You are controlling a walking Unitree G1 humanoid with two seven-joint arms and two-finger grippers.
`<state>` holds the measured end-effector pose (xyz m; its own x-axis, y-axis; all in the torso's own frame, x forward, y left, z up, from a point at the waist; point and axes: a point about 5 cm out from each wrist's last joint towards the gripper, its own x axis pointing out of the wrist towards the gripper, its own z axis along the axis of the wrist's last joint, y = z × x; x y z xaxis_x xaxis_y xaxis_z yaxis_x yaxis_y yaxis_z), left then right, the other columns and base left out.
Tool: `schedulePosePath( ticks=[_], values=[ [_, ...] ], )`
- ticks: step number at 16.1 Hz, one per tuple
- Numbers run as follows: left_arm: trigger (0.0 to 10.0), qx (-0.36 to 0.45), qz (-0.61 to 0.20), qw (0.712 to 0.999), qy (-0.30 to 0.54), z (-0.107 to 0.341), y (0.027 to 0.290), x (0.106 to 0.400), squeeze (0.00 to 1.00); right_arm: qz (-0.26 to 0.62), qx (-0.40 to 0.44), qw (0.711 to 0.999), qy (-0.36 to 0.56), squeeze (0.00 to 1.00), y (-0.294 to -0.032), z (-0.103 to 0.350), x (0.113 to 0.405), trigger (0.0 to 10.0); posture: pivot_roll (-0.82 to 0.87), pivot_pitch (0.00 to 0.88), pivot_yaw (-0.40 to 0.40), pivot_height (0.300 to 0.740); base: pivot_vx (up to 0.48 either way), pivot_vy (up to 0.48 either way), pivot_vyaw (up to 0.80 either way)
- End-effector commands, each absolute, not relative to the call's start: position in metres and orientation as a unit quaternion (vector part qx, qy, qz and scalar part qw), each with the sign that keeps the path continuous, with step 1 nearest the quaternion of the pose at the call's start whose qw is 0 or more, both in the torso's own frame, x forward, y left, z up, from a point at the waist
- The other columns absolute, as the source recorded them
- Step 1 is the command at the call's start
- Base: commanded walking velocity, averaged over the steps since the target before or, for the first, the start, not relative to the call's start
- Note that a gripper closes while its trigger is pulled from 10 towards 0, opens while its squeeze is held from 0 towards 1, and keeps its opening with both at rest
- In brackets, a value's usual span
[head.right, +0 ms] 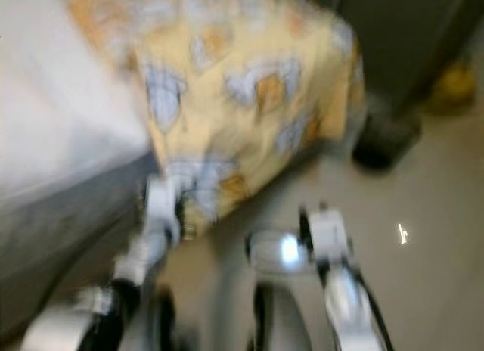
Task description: Clean up the room
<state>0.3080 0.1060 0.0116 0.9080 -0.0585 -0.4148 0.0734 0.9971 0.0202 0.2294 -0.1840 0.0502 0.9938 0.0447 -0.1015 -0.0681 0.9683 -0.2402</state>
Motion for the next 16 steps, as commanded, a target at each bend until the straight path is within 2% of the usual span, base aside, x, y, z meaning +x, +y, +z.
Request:
schedulePosePath(
  ticks=[1,4,7,8,12,14,16],
  values=[
    [10.0,0.02,-0.06,0.963,0.263,-0.007,0.099,0.291,0.0,0.033,-0.127,0.991,0.038,0.0,-0.183,0.055,0.235,10.0,-0.22,0.02,0.023,0.595,0.0,0.0,0.0],
    [10.0,0.022,-0.081,0.931,0.356,-0.042,0.091,0.252,0.0,0.036,-0.128,0.99,0.037,0.0,-0.182,0.055,0.236,10.0,-0.22,0.019,0.02,0.595,0.0,0.0,0.0],
    [10.0,0.014,-0.101,0.91,0.401,-0.054,0.081,0.234,0.0,0.039,-0.13,0.99,0.037,0.0,-0.182,0.056,0.238,10.0,-0.22,0.014,0.013,0.595,0.0,0.0,0.0],
    [10.0,0.003,-0.122,0.908,0.4,-0.053,0.072,0.233,1.0,0.042,-0.131,0.99,0.037,0.0,-0.181,0.055,0.239,10.0,-0.22,0.009,0.013,0.595,0.0,0.0,0.0],
    [10.0,0.023,-0.148,0.92,0.363,-0.044,0.07,0.244,1.0,0.042,-0.131,0.99,0.032,0.0,-0.181,0.057,0.245,10.0,-0.22,0.0,0.016,0.595,0.0,0.0,0.0],
    [10.0,0.041,-0.127,0.962,0.239,-0.015,0.084,0.273,1.0,0.035,-0.127,0.991,0.021,0.0,-0.183,0.061,0.249,10.0,-0.21,0.0,0.021,0.595,0.0,0.0,0.0],
    [10.0,0.017,-0.086,0.988,0.125,0.021,0.096,0.298,1.0,0.019,-0.112,0.994,-0.004,0.0,-0.184,0.073,0.261,10.0,-0.19,0.0,0.024,0.595,0.0,0.0,0.0]
  ],
)
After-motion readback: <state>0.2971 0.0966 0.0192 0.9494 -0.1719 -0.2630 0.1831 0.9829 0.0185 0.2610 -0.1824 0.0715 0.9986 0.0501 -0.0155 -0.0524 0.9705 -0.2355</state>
